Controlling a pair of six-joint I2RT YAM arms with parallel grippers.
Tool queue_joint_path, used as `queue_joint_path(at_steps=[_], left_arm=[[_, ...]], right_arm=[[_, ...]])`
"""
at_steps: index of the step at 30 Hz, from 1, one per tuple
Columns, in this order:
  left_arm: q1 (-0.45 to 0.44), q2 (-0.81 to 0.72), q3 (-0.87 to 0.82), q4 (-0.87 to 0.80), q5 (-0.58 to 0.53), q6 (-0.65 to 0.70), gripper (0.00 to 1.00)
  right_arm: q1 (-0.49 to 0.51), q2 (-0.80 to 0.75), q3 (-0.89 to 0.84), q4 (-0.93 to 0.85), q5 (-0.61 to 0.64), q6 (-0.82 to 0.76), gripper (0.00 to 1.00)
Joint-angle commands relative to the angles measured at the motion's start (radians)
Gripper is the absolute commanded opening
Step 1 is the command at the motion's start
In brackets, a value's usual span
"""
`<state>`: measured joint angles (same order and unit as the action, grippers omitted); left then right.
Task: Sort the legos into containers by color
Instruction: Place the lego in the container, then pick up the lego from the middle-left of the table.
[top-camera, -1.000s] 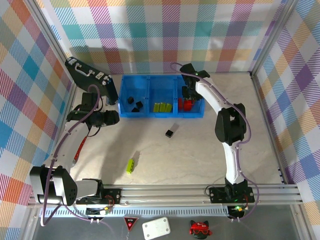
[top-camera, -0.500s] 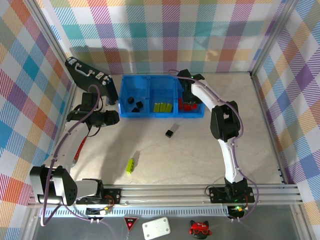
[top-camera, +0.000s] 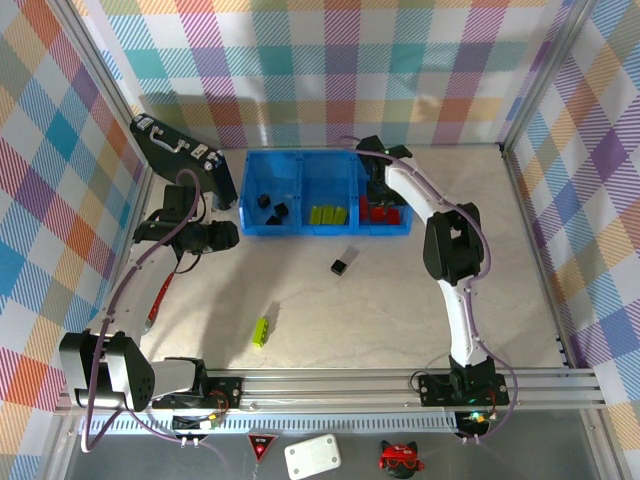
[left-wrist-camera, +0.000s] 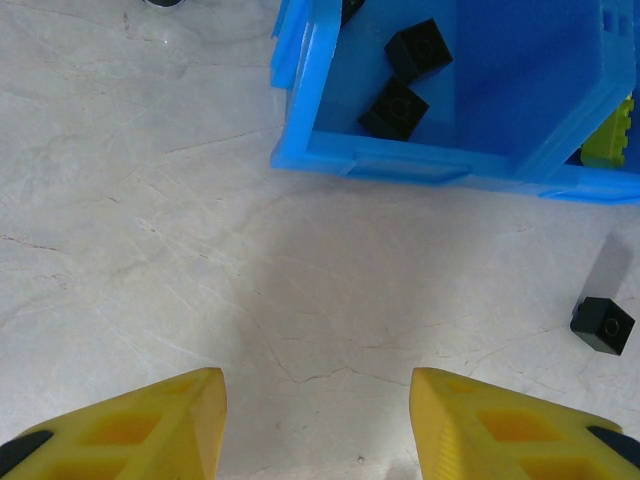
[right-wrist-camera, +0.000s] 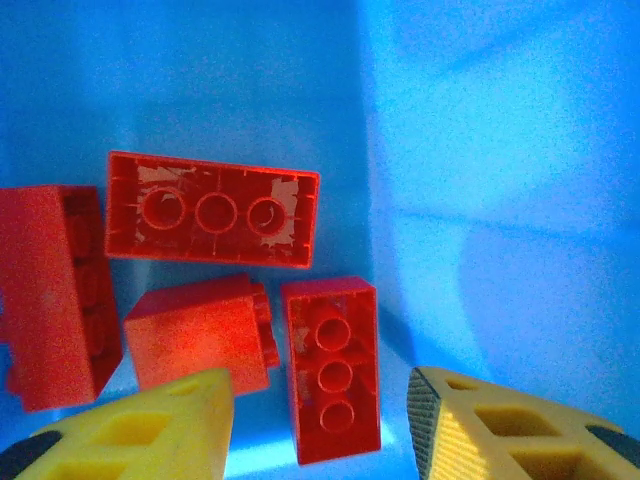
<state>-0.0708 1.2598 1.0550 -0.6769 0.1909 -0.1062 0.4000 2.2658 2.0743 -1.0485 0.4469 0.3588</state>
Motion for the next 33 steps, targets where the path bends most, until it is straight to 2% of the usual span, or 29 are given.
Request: queue_joint_path(at_steps=[1, 16, 26, 33], left_arm=[[-0.004, -0.019, 0.000, -0.003, 0.017, 0.022, 0.51], [-0.011, -0.019, -0.016, -0.002, 0.058, -0.009, 0.51], [-0.076, 0.007, 0.004, -0.102, 0.058, -0.054, 0.51], [-0.130, -0.032, -0.037, -0.159, 0.036, -0.147, 0.52]], right_arm=[[0.003, -0.118, -0.021, -0.035, -0.048, 0.036, 0.51], [0.087, -0.359, -0.199, 0.016, -0.241, 0.091, 0.51], [0.118, -0.456, -0.302, 0.039, -0.313, 0.122, 0.51], [0.120, -0.525, -0.382, 0.073, -0.339, 0.126, 0.51]])
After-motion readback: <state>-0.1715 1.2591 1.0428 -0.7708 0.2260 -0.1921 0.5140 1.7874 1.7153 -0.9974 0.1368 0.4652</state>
